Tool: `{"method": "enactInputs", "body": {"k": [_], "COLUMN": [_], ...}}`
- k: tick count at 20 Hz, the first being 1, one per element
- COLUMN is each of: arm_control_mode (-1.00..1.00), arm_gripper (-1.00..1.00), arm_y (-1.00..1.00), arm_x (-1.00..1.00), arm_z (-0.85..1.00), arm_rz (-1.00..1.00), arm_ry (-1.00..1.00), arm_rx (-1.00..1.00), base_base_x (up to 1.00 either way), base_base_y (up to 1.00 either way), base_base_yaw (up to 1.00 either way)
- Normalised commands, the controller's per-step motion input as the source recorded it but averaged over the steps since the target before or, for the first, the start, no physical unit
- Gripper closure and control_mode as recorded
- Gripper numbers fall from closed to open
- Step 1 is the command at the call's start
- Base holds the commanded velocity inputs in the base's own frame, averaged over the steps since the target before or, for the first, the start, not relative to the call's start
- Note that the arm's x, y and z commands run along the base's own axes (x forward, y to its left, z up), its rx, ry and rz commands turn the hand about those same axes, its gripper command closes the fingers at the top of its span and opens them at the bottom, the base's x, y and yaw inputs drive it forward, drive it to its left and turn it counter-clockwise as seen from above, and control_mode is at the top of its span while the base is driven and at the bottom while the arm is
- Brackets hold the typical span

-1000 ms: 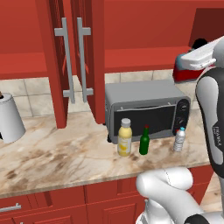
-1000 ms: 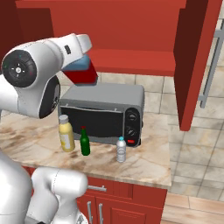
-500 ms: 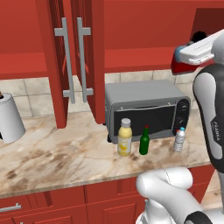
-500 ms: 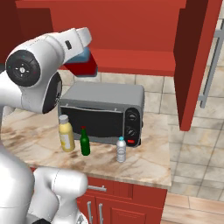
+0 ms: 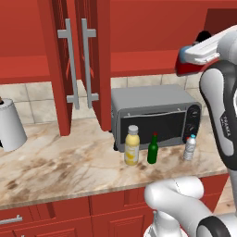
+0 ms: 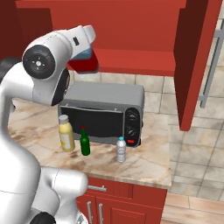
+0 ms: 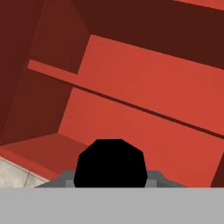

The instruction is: Sort all alcoholic drinks to one cabinet, and non-alcoholic drinks to the other.

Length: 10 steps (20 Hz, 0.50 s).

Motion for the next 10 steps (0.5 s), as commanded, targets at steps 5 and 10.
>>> {"method": "enactInputs", "body": {"k": [5, 10], "arm_control_mode": [-1.0, -1.0], "arm_gripper": [1.0, 1.0], "arm_y": [0.0, -0.02], "arm_x": [0.24, 0.13], "arm_z": [0.0, 0.0], "arm_rz": [0.04, 0.01], "arm_ry": [0.0, 0.0], "arm_rx": [0.0, 0.0], "base_base_x": [0.0, 0.0], "base_base_y": [0.0, 0.0], "base_base_yaw": [0.0, 0.0]}}
